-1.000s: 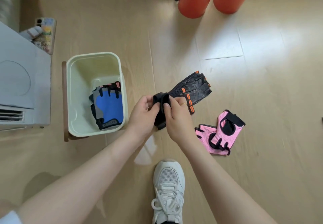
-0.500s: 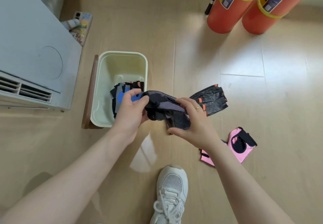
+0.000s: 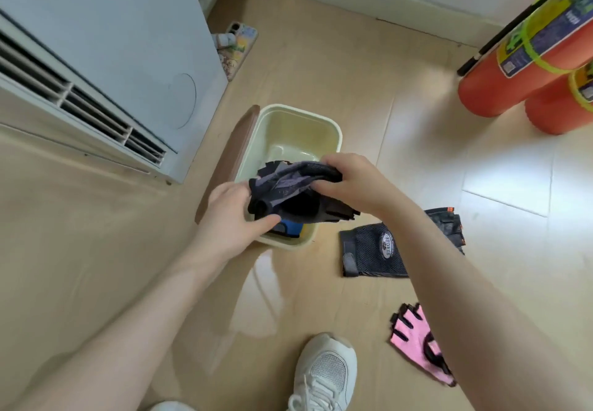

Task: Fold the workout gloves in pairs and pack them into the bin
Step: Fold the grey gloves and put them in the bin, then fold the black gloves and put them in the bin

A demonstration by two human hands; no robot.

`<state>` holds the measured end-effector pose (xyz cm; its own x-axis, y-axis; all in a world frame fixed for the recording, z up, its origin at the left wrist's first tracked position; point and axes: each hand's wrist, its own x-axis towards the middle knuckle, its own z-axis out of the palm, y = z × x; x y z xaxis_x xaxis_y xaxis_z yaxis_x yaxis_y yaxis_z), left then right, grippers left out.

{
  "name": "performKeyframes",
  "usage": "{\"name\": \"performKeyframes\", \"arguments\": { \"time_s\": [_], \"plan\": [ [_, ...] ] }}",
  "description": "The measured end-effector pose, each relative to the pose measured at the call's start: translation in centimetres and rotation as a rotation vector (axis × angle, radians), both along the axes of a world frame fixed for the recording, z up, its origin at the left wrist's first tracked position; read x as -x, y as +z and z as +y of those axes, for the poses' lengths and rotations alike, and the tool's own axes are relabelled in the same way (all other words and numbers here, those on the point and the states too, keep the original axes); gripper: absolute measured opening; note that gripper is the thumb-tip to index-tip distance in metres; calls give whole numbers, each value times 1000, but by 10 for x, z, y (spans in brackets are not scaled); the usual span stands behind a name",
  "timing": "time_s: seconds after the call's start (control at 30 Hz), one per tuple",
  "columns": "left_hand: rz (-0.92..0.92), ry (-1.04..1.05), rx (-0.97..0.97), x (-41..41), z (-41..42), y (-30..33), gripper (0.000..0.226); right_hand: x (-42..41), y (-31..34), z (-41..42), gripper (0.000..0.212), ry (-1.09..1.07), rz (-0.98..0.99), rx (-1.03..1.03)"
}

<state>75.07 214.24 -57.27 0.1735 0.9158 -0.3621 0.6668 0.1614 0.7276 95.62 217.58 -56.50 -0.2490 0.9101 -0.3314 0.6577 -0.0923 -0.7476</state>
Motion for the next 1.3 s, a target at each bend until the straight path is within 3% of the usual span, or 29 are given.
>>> {"name": "performKeyframes", "arguments": {
  "time_s": [0.17,0.23,0.3,0.37,0.5,0.57,0.63,0.67,0.73,0.83,0.93,1.03,1.1,1.2,1.3],
  "plan": [
    [-204,295,1,-7,3,-13,67,18,-4,49,19,174,-8,231],
    [-218,350,9,-9,4,-19,54,21,-13,63,46,291,-128,303],
    [-158,363,53,-11,5,-27,34,27,-23,74,58,318,-284,262],
    [-66,377,106,-15,5,-33,21,33,-35,84,56,261,-319,159],
    [43,433,250,-26,10,-46,26,44,-57,90,43,142,-260,55],
    [75,457,298,-31,17,-56,27,49,-73,81,38,192,-405,-24],
    [184,405,333,-40,22,-63,24,51,-88,67,36,377,-642,-210],
    [243,358,348,-43,24,-63,24,48,-91,62,36,414,-656,-303],
    [373,234,344,-49,25,-66,34,36,-84,52,34,308,-512,-351],
    [532,63,146,-46,20,-67,57,2,-69,29,27,-32,-151,-322],
    [283,-55,-100,-50,4,-55,49,-45,-75,-8,22,-305,-90,-279],
    [136,-216,-380,-67,-12,-47,34,-85,-105,-55,22,-503,-211,-82],
    [72,-328,-433,-86,-19,-49,32,-96,-129,-93,22,-426,-289,38],
    [-4,-411,-339,-118,-32,-53,34,-85,-160,-144,27,-6,-407,73],
    [-17,-478,-216,-133,-46,-65,37,-70,-180,-169,36,7,-554,-32]
  ]
}}
